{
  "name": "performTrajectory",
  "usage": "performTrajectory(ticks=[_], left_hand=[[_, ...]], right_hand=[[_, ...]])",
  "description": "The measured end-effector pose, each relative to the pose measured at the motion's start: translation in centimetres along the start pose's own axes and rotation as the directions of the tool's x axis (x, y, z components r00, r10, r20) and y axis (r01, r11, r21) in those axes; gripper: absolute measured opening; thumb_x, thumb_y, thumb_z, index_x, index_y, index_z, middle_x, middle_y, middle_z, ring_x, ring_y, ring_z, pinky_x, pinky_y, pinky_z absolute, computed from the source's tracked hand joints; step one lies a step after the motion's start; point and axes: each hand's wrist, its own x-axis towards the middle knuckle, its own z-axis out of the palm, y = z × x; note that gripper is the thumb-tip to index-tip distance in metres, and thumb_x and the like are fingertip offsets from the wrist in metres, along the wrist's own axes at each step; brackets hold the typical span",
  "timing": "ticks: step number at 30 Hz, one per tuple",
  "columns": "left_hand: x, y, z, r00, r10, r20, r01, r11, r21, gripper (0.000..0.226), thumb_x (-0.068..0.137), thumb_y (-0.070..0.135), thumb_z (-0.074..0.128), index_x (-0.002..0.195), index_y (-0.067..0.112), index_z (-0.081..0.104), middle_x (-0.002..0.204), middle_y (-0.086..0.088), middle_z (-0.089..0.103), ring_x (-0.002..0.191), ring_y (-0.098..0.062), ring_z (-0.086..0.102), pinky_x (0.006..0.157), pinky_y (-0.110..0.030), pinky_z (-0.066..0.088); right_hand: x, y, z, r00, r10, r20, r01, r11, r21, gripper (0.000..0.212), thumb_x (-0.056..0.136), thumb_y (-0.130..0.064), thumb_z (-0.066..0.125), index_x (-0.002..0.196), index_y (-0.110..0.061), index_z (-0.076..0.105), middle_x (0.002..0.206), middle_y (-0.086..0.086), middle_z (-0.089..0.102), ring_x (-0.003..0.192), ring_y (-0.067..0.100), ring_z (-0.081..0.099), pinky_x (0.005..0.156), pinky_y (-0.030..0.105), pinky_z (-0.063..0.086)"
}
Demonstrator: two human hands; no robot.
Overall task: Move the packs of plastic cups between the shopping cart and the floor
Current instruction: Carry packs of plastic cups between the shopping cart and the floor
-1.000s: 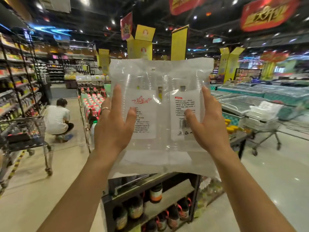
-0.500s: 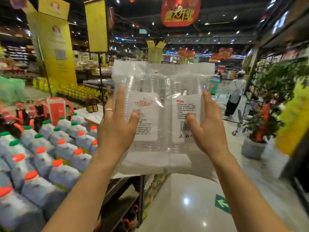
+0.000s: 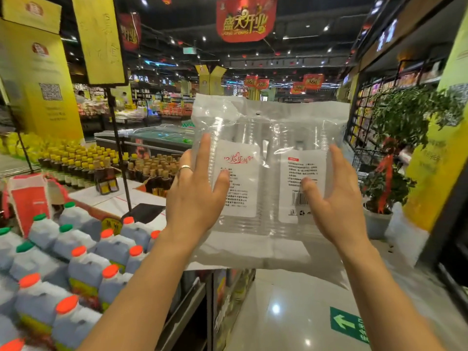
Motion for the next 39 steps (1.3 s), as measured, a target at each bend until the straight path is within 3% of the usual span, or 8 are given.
performTrajectory(ticks=[12,15,20,29,39], left_hand=[[8.9,2.7,15.5,0.999,0.027,0.042,-0.027,1.000,0.001,0.069,0.096,0.054,0.034,0.152,0.044,-0.004,0.158,-0.013,0.021,0.122,-0.038,0.049,0.089,-0.050,0.048],[11.8,4.3,20.6,0.999,0.020,0.033,-0.021,1.000,0.013,0.069,0.097,0.054,0.035,0.153,0.044,-0.004,0.159,-0.013,0.020,0.123,-0.039,0.048,0.090,-0.050,0.048],[17.3,7.7,28.8,0.999,0.012,0.034,-0.012,1.000,0.003,0.068,0.096,0.056,0.033,0.151,0.047,-0.007,0.160,-0.011,0.019,0.123,-0.039,0.049,0.091,-0.055,0.048],[23.4,12.8,41.1,0.999,0.030,0.031,-0.029,0.999,-0.033,0.069,0.098,0.052,0.037,0.153,0.043,-0.004,0.161,-0.012,0.016,0.129,-0.037,0.044,0.092,-0.049,0.045],[31.2,14.4,54.3,0.996,0.064,0.063,-0.059,0.995,-0.085,0.070,0.093,0.062,0.031,0.153,0.045,-0.004,0.161,-0.010,0.020,0.135,-0.035,0.040,0.096,-0.051,0.043]], right_hand=[[10.2,13.4,3.4,0.999,0.032,-0.032,-0.033,0.999,-0.031,0.073,0.095,-0.038,0.055,0.155,-0.033,0.014,0.158,-0.004,0.022,0.137,0.007,0.023,0.097,0.028,0.023],[14.2,18.0,3.9,0.999,0.037,-0.030,-0.037,0.999,-0.020,0.073,0.096,-0.038,0.055,0.155,-0.033,0.014,0.158,-0.004,0.022,0.128,0.000,0.026,0.096,0.027,0.024],[21.5,25.4,3.9,0.999,0.038,-0.032,-0.039,0.999,-0.032,0.073,0.095,-0.041,0.054,0.155,-0.036,0.012,0.159,-0.003,0.021,0.141,0.016,0.027,0.101,0.036,0.031],[30.6,36.9,3.4,0.999,0.031,-0.020,-0.032,0.999,-0.034,0.072,0.096,-0.038,0.055,0.155,-0.034,0.013,0.156,-0.002,0.025,0.136,0.011,0.028,0.095,0.029,0.027],[38.8,48.1,6.2,0.994,0.087,-0.062,-0.092,0.992,-0.088,0.074,0.094,-0.045,0.052,0.154,-0.040,0.009,0.159,0.000,0.022,0.146,0.019,0.021,0.108,0.044,0.031]])
